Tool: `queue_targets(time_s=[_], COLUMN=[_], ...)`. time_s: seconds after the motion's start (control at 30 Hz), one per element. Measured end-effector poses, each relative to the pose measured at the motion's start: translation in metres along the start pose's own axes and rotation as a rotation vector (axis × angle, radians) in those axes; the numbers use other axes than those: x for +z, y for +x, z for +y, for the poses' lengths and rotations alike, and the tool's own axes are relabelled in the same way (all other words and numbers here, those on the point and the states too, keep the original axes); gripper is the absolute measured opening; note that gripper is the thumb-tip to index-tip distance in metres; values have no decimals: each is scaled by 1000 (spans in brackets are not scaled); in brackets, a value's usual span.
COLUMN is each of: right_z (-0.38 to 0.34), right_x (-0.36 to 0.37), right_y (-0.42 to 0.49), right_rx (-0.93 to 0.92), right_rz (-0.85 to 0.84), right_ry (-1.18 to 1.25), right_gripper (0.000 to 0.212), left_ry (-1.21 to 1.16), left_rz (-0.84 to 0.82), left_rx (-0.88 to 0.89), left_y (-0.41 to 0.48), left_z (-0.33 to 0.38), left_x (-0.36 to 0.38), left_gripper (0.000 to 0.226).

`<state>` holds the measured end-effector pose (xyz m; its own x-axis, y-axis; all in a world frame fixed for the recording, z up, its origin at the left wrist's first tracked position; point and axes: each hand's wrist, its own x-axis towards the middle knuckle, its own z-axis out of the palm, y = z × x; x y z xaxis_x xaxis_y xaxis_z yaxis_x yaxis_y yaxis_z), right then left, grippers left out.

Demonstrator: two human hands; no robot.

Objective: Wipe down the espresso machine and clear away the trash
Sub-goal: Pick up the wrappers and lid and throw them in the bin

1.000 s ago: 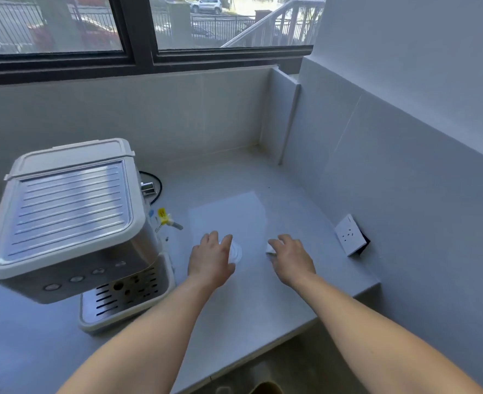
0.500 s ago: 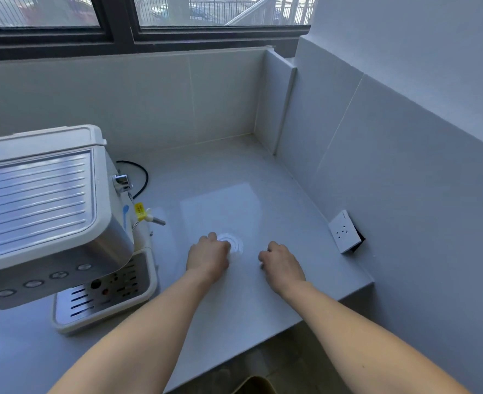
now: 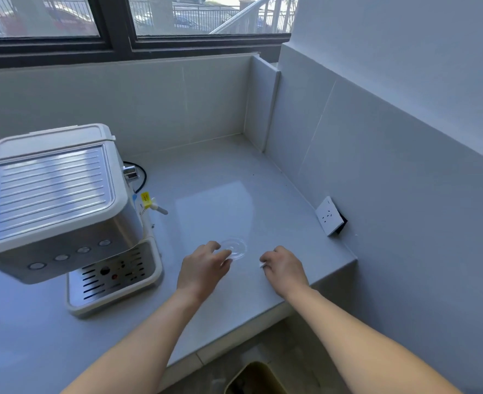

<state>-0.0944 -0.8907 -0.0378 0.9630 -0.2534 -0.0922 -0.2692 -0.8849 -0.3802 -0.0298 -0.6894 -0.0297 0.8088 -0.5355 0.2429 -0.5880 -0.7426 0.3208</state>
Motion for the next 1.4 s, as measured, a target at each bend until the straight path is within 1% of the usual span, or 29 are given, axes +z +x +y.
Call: queue_targets(time_s=[0.07, 0.13, 0.23, 0.37, 0.47, 0.57, 0.7, 0.77, 0.83, 0.93, 1.1, 1.27, 1.33, 1.4], right_z=[1, 3, 6, 14, 26, 44, 72, 83, 94, 113, 134, 151, 158, 166], right_x=[-1, -2, -5, -10, -11, -16, -25, -26, -19, 4, 55, 113, 137, 161], right_y=[-11, -20, -29, -36, -52, -76, -110, -125, -142, -166, -196, -207, -210, -212], right_rx=[-9, -28, -74, -188, -272, -332, -336, -327, -302, -264, -198, -151, -124, -112], right_rz=[15, 18, 5, 8, -15, -38, -45, -30, -48, -122, -246, -355, -383, -420], right_ry=[10, 20, 40, 72, 95, 109, 141, 169, 192, 183, 118, 49, 54, 42], right_gripper=[24, 24, 24, 24, 23, 23, 22, 21, 20, 20, 19, 19, 18, 21], left_ry=[25, 54, 113, 214, 257, 231, 213, 217, 192, 136, 70, 28, -9, -7], left_rz=[65, 106, 122, 143, 178, 224, 293, 362, 376, 307, 69, -130, -218, -292], left_rx=[43, 52, 30, 41, -34, -106, -79, -42, -25, -50, -182, -289, -365, -409], left_y=[-10, -20, -35, -55, -75, -103, -143, -164, -187, -219, -256, -271, -282, -292], left_z=[5, 8, 18, 49, 82, 117, 155, 167, 175, 182, 181, 168, 160, 151], left_x=[-4, -7, -13, -21, -21, -16, -8, 1, 17, 48, 100, 153, 176, 199], left_gripper=[9, 18, 21, 23, 21, 17, 27, 25, 21, 19, 23, 17, 15, 18])
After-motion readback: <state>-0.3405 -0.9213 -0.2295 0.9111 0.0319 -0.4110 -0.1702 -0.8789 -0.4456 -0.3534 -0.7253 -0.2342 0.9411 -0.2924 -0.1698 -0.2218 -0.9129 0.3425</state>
